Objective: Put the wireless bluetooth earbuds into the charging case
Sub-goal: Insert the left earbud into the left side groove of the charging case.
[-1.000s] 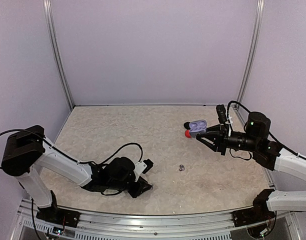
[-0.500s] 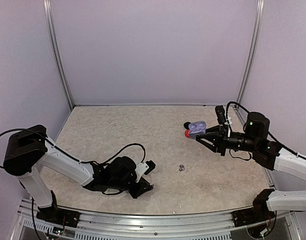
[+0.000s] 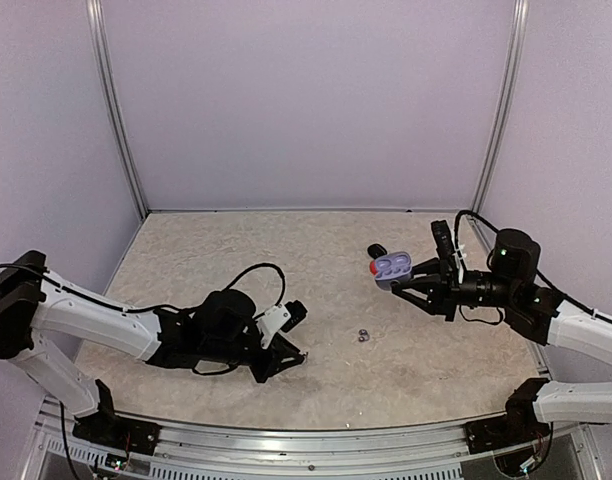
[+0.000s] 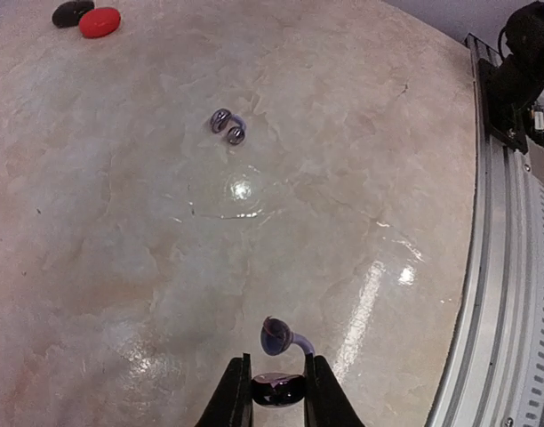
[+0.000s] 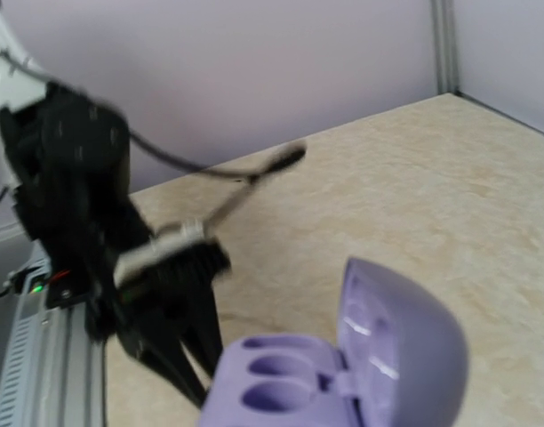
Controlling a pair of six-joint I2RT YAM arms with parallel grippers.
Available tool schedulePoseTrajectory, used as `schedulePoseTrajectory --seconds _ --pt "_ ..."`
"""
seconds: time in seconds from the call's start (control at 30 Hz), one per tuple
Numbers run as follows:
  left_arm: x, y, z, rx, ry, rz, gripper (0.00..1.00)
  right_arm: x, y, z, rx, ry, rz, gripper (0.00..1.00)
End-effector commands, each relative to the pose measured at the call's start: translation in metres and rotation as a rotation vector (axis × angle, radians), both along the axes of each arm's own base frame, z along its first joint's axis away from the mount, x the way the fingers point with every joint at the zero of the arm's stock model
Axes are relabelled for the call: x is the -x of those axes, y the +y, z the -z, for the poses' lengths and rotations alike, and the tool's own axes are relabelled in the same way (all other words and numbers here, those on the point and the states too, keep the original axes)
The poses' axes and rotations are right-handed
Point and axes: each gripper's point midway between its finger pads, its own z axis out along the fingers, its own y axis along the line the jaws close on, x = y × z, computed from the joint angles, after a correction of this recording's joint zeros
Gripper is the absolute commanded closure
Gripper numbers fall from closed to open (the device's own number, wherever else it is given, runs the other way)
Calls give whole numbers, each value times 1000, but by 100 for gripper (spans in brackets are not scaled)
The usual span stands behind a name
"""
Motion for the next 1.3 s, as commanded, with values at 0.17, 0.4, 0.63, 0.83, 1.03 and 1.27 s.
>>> schedulePoseTrajectory --seconds 0.17,0.4,0.63,0.83,1.03,1.27 --pt "34 -10 -145 207 -197 214 84 36 11 -13 -91 -90 -209 90" --pt "56 -21 -203 325 -230 324 84 63 34 -14 -93 -172 -345 92" --pt "69 -29 -214 355 -213 388 83 73 54 -12 -123 -259 -420 94" --pt "72 -32 -219 367 -212 397 83 77 73 -4 -138 -275 -482 96" --pt "71 -37 -215 357 -200 397 84 79 80 -3 -156 -276 -497 96" --pt "65 -44 -212 342 -209 377 84 85 82 -4 -172 -263 -518 96"
